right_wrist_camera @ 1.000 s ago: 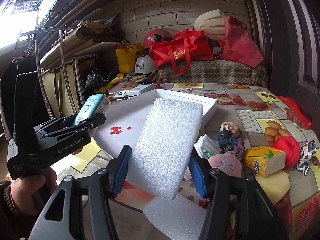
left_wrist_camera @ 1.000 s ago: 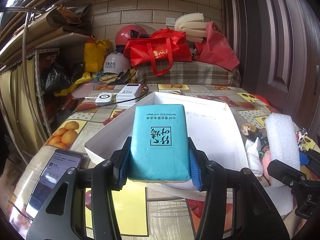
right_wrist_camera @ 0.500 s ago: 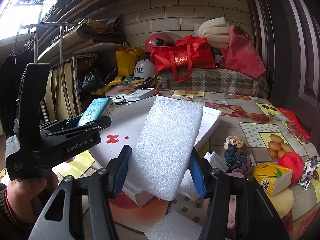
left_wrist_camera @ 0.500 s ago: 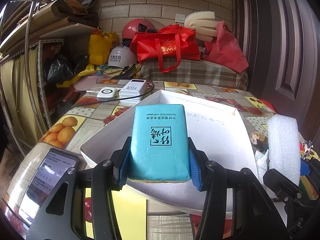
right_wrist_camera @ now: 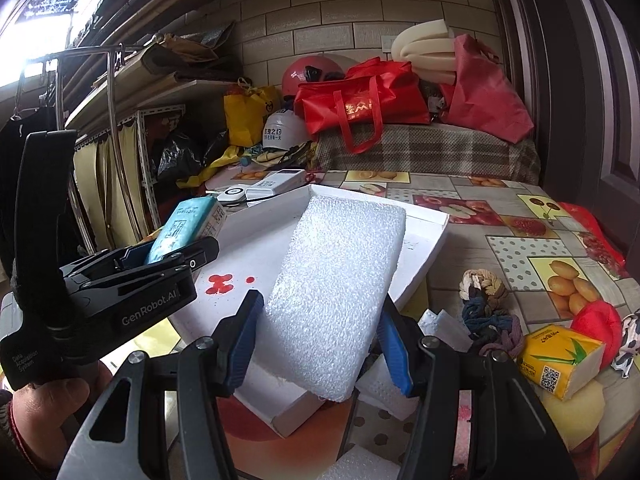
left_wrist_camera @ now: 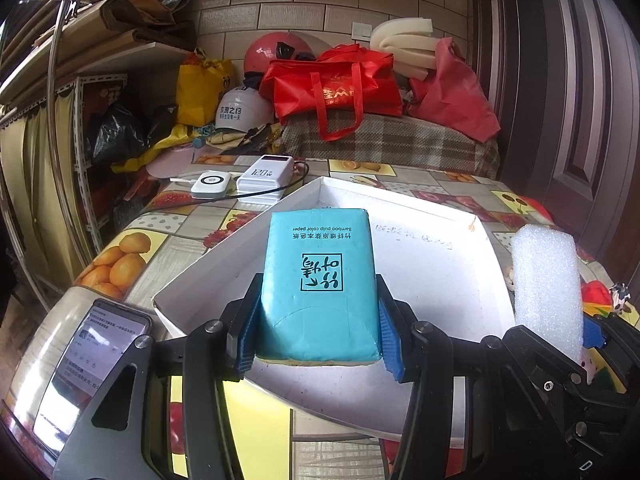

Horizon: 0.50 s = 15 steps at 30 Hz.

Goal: Organize soft objects
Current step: 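Place the tissue pack in the white box with the left tool while the right drops the foam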

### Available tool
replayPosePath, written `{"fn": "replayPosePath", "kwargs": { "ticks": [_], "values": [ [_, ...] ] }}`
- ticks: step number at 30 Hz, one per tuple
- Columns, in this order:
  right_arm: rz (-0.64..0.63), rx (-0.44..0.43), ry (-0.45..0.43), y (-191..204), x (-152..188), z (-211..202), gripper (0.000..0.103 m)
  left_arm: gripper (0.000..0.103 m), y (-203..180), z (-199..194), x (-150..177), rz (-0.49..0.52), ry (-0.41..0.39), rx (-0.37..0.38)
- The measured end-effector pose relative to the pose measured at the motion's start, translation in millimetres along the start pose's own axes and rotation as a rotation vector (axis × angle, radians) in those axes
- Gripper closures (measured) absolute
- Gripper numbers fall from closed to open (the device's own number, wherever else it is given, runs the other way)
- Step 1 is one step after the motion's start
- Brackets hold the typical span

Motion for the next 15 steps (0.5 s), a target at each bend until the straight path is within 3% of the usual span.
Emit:
{"fn": "replayPosePath", "kwargs": {
  "ticks": [4, 11, 15],
  "values": [
    [0.013, 0.024, 0.003, -2, -5, 13, 0.047, 0.053, -2, 16, -4, 0.001, 0.048, -0.011],
    [0.033, 0.057, 0.017, -4, -13, 32, 0.047, 0.053, -3, 40, -17, 0.007, 0.041, -0.052],
    [0.07, 0.068, 0.041, -12, -16, 42, 0.047, 0.053, -1, 56, -19, 0.006, 0.1, -0.058]
  ]
}}
Point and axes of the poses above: each gripper's, at about its wrist camera, not at the fingertips, and z roughly the way its jaws point, y to its left, x to its underside, the point moved 2 cm from there along z, roughly the way its jaws point, and after that the axes turned 6 degrees about -z, right-handed, at the moved point
